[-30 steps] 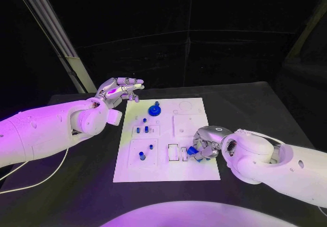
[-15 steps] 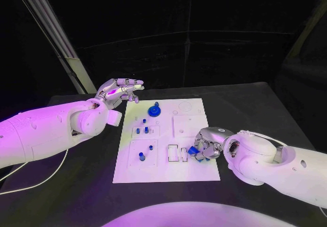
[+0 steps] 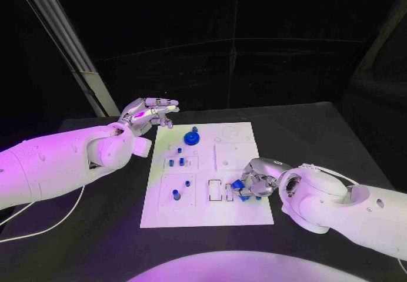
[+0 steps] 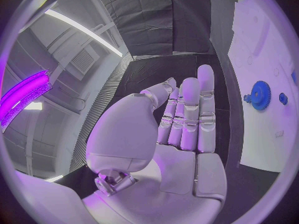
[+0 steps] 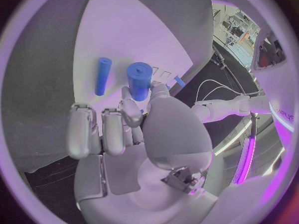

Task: Assemble the parts on the task board

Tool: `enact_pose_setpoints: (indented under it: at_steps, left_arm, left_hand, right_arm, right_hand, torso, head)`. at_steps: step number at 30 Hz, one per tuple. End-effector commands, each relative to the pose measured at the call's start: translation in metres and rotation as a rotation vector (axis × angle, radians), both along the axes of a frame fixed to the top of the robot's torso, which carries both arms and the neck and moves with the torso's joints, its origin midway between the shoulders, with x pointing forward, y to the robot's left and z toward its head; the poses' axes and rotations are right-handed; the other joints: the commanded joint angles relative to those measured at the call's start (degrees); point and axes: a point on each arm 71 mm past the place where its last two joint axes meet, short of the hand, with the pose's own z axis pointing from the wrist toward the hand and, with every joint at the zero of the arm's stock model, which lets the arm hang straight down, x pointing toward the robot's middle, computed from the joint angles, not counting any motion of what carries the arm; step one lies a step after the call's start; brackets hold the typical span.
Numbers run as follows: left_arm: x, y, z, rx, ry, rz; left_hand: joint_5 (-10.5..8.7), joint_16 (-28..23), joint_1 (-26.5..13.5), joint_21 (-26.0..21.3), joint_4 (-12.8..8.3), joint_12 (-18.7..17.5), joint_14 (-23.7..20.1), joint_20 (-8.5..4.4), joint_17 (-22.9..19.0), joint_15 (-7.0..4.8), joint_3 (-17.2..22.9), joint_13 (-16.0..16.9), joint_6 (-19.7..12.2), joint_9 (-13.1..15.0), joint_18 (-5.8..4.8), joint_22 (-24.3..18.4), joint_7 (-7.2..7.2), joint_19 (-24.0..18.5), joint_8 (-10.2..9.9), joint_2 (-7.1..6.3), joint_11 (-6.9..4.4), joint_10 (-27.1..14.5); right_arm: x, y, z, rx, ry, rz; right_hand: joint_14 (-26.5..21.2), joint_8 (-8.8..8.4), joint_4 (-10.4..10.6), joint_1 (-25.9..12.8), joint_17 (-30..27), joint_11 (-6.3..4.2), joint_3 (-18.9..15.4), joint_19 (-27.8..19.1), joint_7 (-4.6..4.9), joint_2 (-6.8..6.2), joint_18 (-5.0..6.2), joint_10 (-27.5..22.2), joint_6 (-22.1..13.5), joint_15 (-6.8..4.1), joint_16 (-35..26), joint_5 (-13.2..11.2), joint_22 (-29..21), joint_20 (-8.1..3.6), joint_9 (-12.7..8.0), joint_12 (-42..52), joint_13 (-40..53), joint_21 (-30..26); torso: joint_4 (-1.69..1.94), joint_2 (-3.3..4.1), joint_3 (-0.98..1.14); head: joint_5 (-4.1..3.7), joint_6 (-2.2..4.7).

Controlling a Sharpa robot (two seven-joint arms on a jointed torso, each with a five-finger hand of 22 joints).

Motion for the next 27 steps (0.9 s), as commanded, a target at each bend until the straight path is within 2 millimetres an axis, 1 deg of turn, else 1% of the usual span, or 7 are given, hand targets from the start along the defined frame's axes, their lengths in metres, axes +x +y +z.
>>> enact_pose_setpoints:
  at_steps: [1,2,4,13,17,19,27]
  left_arm:
    - [0.0,-0.002,0.001,-0.011,-0.001,-0.015]
    - [0.0,-0.002,0.001,-0.011,-0.001,-0.015]
    - [0.0,-0.003,0.001,-0.011,-0.001,-0.016]
    - [0.0,-0.004,0.001,-0.012,0.0,-0.019]
    - [0.0,-0.005,0.001,-0.013,0.001,-0.021]
    - [0.0,-0.005,0.001,-0.013,0.001,-0.021]
    - [0.0,-0.006,0.001,-0.014,0.001,-0.023]
  left_hand:
    - [0.38,-0.26,0.4,-0.24,-0.24,0.27,-0.42,0.05,-0.05,0.06,-0.18,-0.05,-0.39,-0.05,0.77,-0.05,0.16,-0.45,0.18,0.23,-0.02,-0.43]
    - [0.38,-0.26,0.41,-0.25,-0.27,0.28,-0.43,0.05,-0.07,0.06,-0.19,-0.06,-0.41,-0.06,0.77,-0.06,0.17,-0.46,0.18,0.23,-0.02,-0.45]
    - [0.38,-0.26,0.42,-0.25,-0.27,0.28,-0.44,0.05,-0.07,0.06,-0.19,-0.06,-0.41,-0.06,0.77,-0.06,0.17,-0.46,0.18,0.23,-0.02,-0.46]
    - [0.38,-0.26,0.42,-0.25,-0.27,0.28,-0.44,0.05,-0.07,0.06,-0.19,-0.06,-0.41,-0.06,0.77,-0.06,0.17,-0.46,0.18,0.23,-0.02,-0.46]
    - [0.38,-0.26,0.42,-0.25,-0.27,0.28,-0.44,0.05,-0.07,0.06,-0.19,-0.06,-0.41,-0.06,0.77,-0.06,0.17,-0.46,0.18,0.23,-0.02,-0.46]
    - [0.38,-0.26,0.42,-0.25,-0.27,0.28,-0.44,0.05,-0.07,0.06,-0.19,-0.06,-0.41,-0.06,0.77,-0.06,0.17,-0.46,0.18,0.23,-0.02,-0.46]
    - [0.38,-0.26,0.42,-0.25,-0.27,0.28,-0.44,0.05,-0.07,0.06,-0.19,-0.06,-0.41,-0.06,0.77,-0.06,0.17,-0.46,0.18,0.23,-0.02,-0.46]
  right_arm:
    - [0.0,0.002,0.007,0.113,-0.028,-0.06]
    - [0.0,0.003,0.008,0.121,-0.027,-0.061]
    - [-0.001,0.006,0.009,0.137,-0.023,-0.063]
    - [-0.001,0.021,0.006,0.159,0.01,-0.051]
    - [0.0,0.029,0.003,0.151,0.039,-0.041]
    - [0.001,0.032,0.002,0.153,0.047,-0.042]
    - [0.005,0.04,-0.003,0.138,0.07,-0.047]
  right_hand:
    - [3.08,-0.39,0.05,-0.58,0.08,-0.09,-0.15,0.37,-2.03,0.16,-0.32,0.41,2.41,-0.45,0.3,0.26,1.31,-0.02,0.07,0.32,0.13,0.24]
    - [3.08,-0.39,0.05,-0.58,0.08,-0.09,-0.15,0.37,-2.03,0.16,-0.32,0.41,2.41,-0.45,0.3,0.26,1.31,-0.02,0.07,0.32,0.13,0.24]
    - [3.07,-0.44,0.04,-0.58,0.07,-0.11,-0.14,0.37,-2.06,0.17,-0.32,0.45,2.47,-0.47,0.29,0.34,1.3,-0.04,0.05,0.35,0.18,0.23]
    - [3.09,-0.55,0.06,-0.81,0.13,-0.18,-0.23,0.39,-2.15,0.18,-0.32,0.54,2.87,-0.53,0.32,0.39,1.33,-0.1,0.07,0.34,0.24,0.26]
    - [3.06,-1.07,0.09,-2.22,0.07,-0.26,-0.8,0.35,-2.24,0.34,-0.31,0.69,3.51,-0.62,0.25,-1.33,1.31,-0.2,0.08,0.13,0.28,0.25]
    - [3.06,-1.28,0.08,-2.69,0.11,-0.3,-1.01,0.35,-2.3,0.48,-0.31,0.75,3.78,-0.65,0.25,-2.12,1.33,-0.24,0.12,0.04,0.31,0.26]
    - [3.07,-1.5,0.11,-4.49,0.18,-0.53,-1.78,0.36,-2.62,0.98,-0.32,0.87,4.97,-0.82,0.23,-3.58,1.39,-0.38,0.5,-0.38,0.26,0.28]
  torso:
    - [0.09,0.0,0.0]
    - [0.14,0.0,0.0]
    - [0.08,0.01,0.02]
    - [0.1,0.1,-0.03]
    - [0.12,0.13,-0.03]
    - [0.02,0.08,-0.01]
    - [0.01,0.06,-0.05]
  head:
    - [0.1,0.11]
    - [0.11,0.11]
    - [0.15,0.12]
    - [0.4,0.12]
    - [0.45,0.11]
    - [0.51,0.02]
    - [0.51,-0.04]
